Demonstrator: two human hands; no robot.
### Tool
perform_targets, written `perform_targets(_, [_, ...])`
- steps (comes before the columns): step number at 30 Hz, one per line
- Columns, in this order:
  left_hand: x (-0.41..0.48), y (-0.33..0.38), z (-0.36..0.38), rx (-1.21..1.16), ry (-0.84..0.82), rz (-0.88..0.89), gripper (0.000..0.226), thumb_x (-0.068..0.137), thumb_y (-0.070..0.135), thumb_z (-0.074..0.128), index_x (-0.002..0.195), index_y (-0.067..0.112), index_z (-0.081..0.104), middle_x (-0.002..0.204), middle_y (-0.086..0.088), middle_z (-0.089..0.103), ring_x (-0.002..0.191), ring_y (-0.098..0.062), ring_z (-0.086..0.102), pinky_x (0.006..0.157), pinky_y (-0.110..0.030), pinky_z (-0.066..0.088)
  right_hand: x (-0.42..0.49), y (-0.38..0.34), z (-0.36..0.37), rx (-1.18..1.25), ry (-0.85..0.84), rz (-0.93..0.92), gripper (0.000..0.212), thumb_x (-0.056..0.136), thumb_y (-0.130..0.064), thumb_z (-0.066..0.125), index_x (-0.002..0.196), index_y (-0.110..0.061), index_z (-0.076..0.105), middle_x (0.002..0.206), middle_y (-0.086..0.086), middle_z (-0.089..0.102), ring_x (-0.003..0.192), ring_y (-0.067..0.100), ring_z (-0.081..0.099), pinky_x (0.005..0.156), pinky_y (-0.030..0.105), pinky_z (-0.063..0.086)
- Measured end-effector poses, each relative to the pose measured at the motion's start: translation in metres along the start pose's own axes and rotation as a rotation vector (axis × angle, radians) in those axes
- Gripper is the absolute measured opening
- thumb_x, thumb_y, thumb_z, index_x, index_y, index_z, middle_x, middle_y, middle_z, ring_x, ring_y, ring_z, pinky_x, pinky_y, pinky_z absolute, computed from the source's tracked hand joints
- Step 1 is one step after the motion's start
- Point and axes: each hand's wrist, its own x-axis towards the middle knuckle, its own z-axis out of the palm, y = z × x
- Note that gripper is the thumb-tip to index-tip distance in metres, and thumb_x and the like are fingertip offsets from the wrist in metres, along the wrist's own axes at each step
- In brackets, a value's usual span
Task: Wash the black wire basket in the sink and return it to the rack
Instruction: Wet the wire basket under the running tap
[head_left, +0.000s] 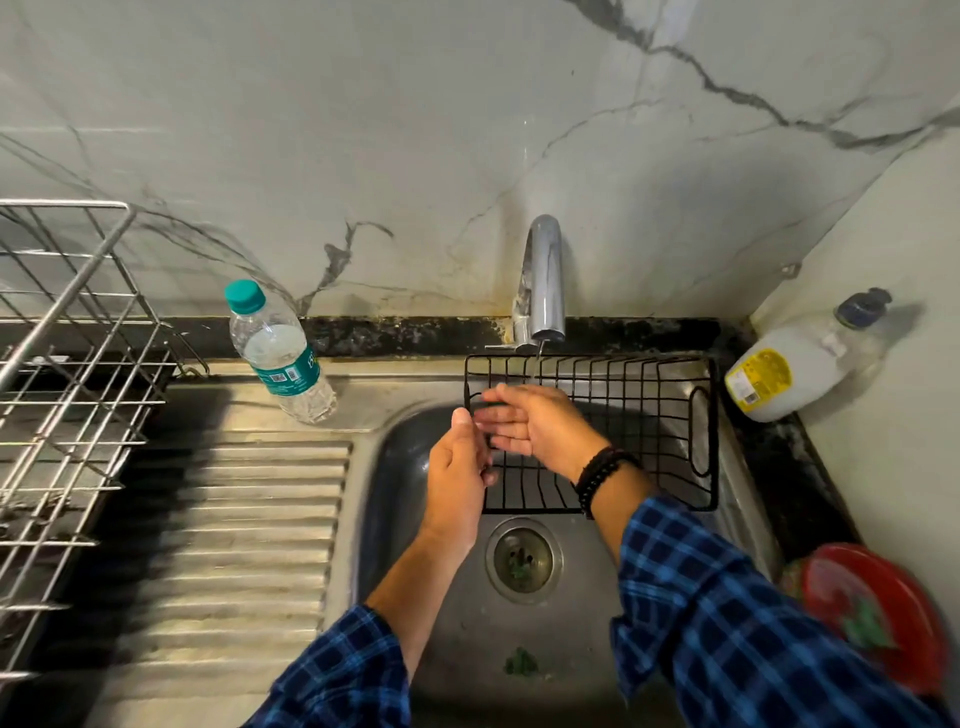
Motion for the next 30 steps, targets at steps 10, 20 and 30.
perform_targets(10, [0.0,0.005,-0.026,0.018,0.131,0.075,0.059,0.109,0.038,0.03,0.051,0.031,0.039,0.055,0.01,0.029,0.052,-0.008,0.029,0.053,-0.025,0.032,-0.008,0.014,-0.046,-0.658,0.782,-0.054,0.022,0.097,-0.029,0.053,0.095,-0.009,0.063,0.08,0.007,0.068,0.071,0.026,0.064,0.05,0.023,0.039])
perform_targets(20, [0.004,0.024,-0.026,-0.081,0.135,-0.237,0.054,0.103,0.054,0.04,0.056,0.025,0.039,0.053,0.004,0.031,0.042,-0.009,0.032,0.038,-0.018,0.023,-0.016,0.01,0.009,-1.022,0.098,-0.195,0.015,0.1,-0.031,0.056,0.106,-0.019,0.062,0.097,0.0,0.069,0.087,0.016,0.067,0.076,0.033,0.056])
perform_targets(30, [-0.011,0.026,-0.046,-0.007,0.105,-0.23,0.058,0.101,0.056,0.039,0.052,0.027,0.036,0.053,0.006,0.029,0.045,-0.01,0.029,0.036,-0.017,0.025,-0.014,-0.004,-0.055,-0.306,0.562,0.124,0.03,0.1,-0.028,0.049,0.11,-0.005,0.065,0.087,0.011,0.074,0.08,0.027,0.071,0.073,0.037,0.058])
